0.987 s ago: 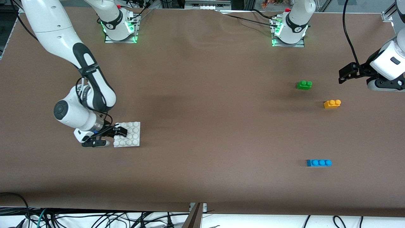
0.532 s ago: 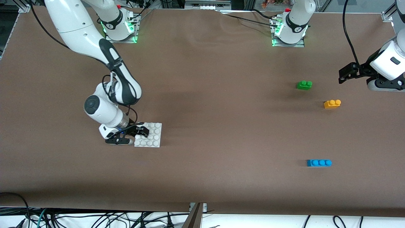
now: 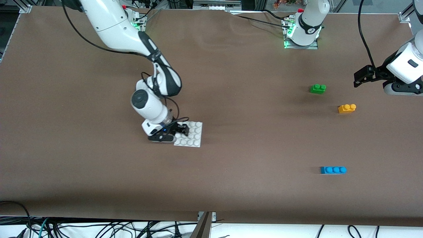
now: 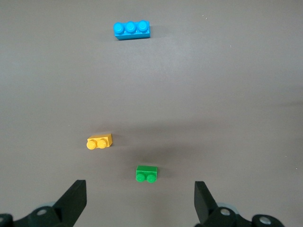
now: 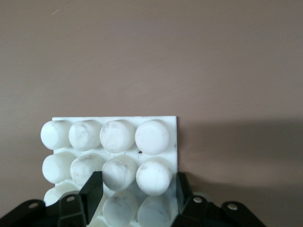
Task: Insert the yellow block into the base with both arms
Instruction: 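Slide the white base plate toward the table middle with the right gripper, then release the plate and retract the right gripper while the left gripper reaches the yellow brick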
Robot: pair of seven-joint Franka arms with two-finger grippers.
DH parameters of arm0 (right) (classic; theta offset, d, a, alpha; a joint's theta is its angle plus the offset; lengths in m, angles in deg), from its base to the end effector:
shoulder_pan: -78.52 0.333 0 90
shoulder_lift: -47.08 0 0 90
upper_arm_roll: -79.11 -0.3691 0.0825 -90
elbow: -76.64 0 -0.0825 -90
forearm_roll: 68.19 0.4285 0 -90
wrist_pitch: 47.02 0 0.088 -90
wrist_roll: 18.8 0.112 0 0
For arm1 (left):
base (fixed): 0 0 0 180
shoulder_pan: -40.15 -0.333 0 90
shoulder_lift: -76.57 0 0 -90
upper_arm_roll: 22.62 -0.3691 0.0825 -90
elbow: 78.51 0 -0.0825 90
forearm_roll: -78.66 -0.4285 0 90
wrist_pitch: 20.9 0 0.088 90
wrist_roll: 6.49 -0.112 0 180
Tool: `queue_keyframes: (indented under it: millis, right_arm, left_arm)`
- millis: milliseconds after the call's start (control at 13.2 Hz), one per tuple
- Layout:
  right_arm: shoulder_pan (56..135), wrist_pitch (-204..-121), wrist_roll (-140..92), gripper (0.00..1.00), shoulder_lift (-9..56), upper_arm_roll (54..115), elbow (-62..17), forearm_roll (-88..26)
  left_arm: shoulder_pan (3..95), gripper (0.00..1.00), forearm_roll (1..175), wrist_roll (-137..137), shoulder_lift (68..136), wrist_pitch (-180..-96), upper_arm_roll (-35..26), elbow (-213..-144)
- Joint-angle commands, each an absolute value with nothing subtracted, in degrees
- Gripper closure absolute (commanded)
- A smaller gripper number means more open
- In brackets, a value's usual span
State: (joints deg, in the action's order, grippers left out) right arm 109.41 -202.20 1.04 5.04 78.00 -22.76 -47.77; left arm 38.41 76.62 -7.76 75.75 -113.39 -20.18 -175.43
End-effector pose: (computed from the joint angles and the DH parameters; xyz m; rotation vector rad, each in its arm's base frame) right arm 0.6434 0.3865 0.1790 -2.8507 0.1438 -0.1788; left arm 0.5928 -0.0036 0.6225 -3.1037 0.0575 0.0981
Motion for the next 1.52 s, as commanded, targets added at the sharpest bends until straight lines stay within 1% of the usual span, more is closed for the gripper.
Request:
queue_keyframes:
  millis: [0, 152, 304, 456, 608, 759, 1215, 1291, 1367, 1443]
  right_arm:
    - [114.63, -202.68, 5.96, 0.48, 1.13, 79.81, -17.5, -46.74]
    - [119.11, -202.76, 10.7, 0.48, -2.38, 80.78, -12.77, -46.83]
    - [124.29, -202.76, 15.19, 0.48, -5.29, 83.84, -8.19, -46.75]
    - [126.59, -202.76, 16.96, 0.48, -6.79, 84.03, -5.54, -46.74]
    - [128.26, -202.76, 16.88, 0.47, -6.71, 84.12, -4.83, -47.09]
    - [129.06, -202.85, 16.09, 0.45, -6.79, 84.12, -4.04, -47.71]
    - [129.06, -203.29, 11.96, 0.44, -6.62, 84.12, -3.69, -47.97]
    - [128.97, -203.64, 11.7, 0.41, -6.62, 84.21, -3.6, -47.97]
    - [128.71, -203.9, 11.61, 0.32, -6.53, 84.38, -3.6, -47.97]
    - [128.45, -203.82, 11.69, 0.0, -6.44, 84.73, -3.51, -47.71]
  left_arm:
    - [37.87, 0.0, 77.43, -7.37, 76.22, -112.31, -19.9, -174.05]
    - [37.87, 0.0, 77.43, -7.37, 76.22, -112.31, -19.9, -174.05]
    - [37.87, 0.0, 77.43, -7.28, 76.22, -112.31, -19.9, -174.05]
    - [37.87, 0.0, 77.43, -7.28, 76.22, -112.31, -19.9, -174.05]
    - [37.87, 0.0, 77.43, -7.19, 76.31, -112.31, -19.9, -174.05]
    - [37.87, 0.0, 77.43, -7.28, 76.31, -112.31, -19.98, -174.05]
    - [36.99, 0.0, 77.34, -7.45, 76.48, -112.31, -19.98, -174.05]
    - [36.64, 0.0, 77.34, -7.8, 76.75, -112.31, -19.98, -174.05]
    - [35.59, 0.0, 77.34, -8.15, 77.01, -112.4, -19.98, -174.05]
    - [34.97, 0.0, 77.43, -8.24, 77.1, -112.4, -19.98, -174.05]
